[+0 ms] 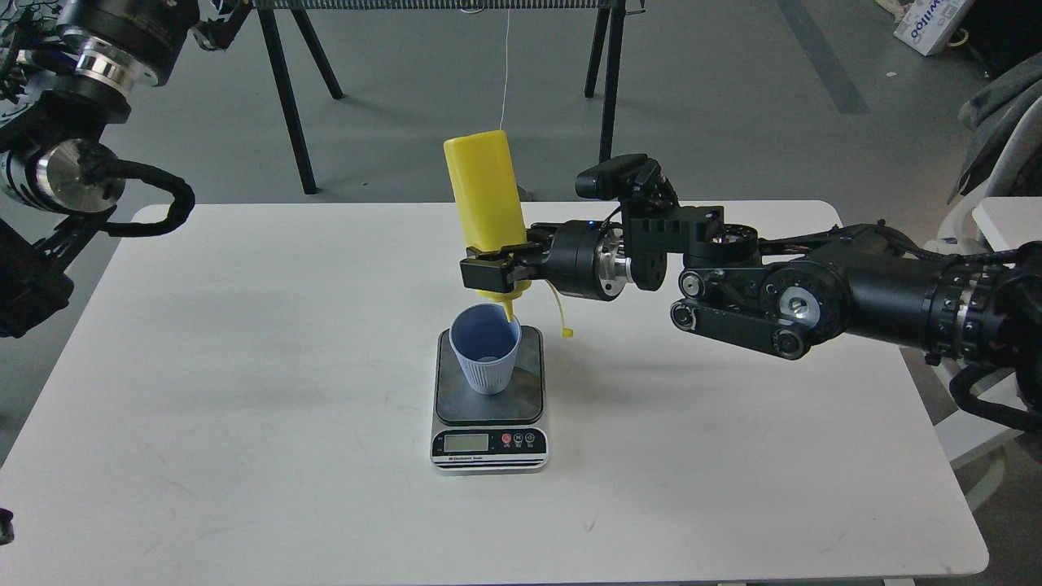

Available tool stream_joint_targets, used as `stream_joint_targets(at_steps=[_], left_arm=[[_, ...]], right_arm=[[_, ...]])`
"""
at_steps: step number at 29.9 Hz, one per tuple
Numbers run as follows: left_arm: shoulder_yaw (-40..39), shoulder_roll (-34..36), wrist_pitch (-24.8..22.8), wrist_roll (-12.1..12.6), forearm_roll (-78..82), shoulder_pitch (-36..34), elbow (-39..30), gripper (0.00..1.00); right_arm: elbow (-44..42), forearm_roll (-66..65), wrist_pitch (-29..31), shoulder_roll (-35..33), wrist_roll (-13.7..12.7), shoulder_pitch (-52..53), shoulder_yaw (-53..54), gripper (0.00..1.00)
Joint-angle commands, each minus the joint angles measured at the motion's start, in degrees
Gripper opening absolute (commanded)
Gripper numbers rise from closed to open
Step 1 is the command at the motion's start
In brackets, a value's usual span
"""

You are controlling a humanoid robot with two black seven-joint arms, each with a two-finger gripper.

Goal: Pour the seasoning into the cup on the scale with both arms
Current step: 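Hold the inverted bottle above the cup and squeeze sauce in, then raise the bottle away from the cup and turn it upright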

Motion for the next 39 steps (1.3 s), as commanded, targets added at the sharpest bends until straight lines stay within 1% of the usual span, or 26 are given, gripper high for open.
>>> stream_joint_targets(at_steps=[1,10,14,19,25,28,30,33,36,39], left_arm=[[0.0,-0.08,0.08,0.0,0.0,0.0,0.0,1.0],[0.0,0.01,0.08,0.0,0.0,0.0,0.0,1.0],[0.0,0.01,0.08,0.0,0.0,0.0,0.0,1.0],[-0.96,0.8,-0.01,0.09,0.0,0.0,0.0,1.0],[-1.49,1.33,0.08,0.09,-0.08,0.0,0.0,1.0],[-1.93,0.98,0.08,0.35,-1.13,0.44,0.0,1.0],[-1.93,0.36,0.08,0.44,-1.67,0.7,0.26,1.0],[-1.93,-0.87,0.08,0.53,-1.67,0.7,0.61,1.0],[-1.84,-1.57,0.08,0.53,-1.75,0.88,0.61,1.0],[-1.93,-1.66,-0.01,0.53,-1.67,1.23,0.61,1.0]], right_arm=[[-0.65,0.09,-2.06,1.02,-0.66,-0.44,0.01,0.32],[-0.74,0.18,-3.64,1.02,-0.67,-1.94,0.45,0.32],[-0.04,1.23,-3.9,-0.56,-0.67,-2.03,2.63,0.32],[2.33,8.95,-3.29,-6.79,-0.67,-5.53,11.07,0.32],[11.9,21.77,-2.41,-19.35,-0.67,-12.91,23.28,0.32],[17.52,29.94,-1.62,-25.24,-0.49,-17.57,31.71,0.33],[19.91,36.44,-0.48,-28.67,-0.49,-21.78,37.51,0.33],[20.18,42.43,2.59,-30.7,-0.49,-27.58,44.28,0.33],[20.09,50.33,7.24,-31.76,-0.58,-34.26,50.79,0.33],[19.92,60.44,12.34,-31.42,-0.49,-40.68,56.33,0.33]])
